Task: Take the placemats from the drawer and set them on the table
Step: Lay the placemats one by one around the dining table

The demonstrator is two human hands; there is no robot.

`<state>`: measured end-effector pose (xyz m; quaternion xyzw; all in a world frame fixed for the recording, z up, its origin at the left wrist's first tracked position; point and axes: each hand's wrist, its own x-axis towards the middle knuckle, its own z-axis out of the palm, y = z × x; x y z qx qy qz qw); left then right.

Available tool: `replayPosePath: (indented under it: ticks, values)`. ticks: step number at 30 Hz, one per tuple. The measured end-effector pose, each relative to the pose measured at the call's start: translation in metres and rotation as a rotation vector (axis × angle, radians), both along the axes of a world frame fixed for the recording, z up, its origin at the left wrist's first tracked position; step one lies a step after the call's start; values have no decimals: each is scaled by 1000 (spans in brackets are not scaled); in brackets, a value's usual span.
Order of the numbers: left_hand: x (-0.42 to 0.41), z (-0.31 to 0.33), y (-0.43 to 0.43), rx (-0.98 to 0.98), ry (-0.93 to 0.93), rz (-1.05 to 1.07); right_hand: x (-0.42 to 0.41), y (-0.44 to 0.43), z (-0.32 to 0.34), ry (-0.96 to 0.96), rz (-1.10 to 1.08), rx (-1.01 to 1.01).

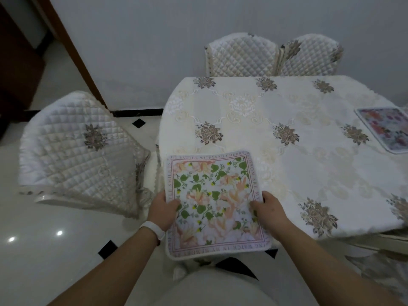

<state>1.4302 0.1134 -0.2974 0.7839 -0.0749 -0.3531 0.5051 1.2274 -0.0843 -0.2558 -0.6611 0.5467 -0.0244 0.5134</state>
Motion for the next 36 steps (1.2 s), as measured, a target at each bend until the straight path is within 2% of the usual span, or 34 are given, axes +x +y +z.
replayPosePath:
  ticks: [12, 21, 28, 36]
  values:
    - [3, 22, 97, -83, 7, 315, 67, 39, 12, -84, 350, -7]
    - [-28, 34, 144, -5, -6, 593, 101, 61, 9, -103, 588, 13]
    - [-29, 45, 197, 12, -98, 726, 132, 112, 8, -141, 677, 66]
    - [19, 36, 290, -26, -91, 845, 203, 194, 13, -131, 772, 72]
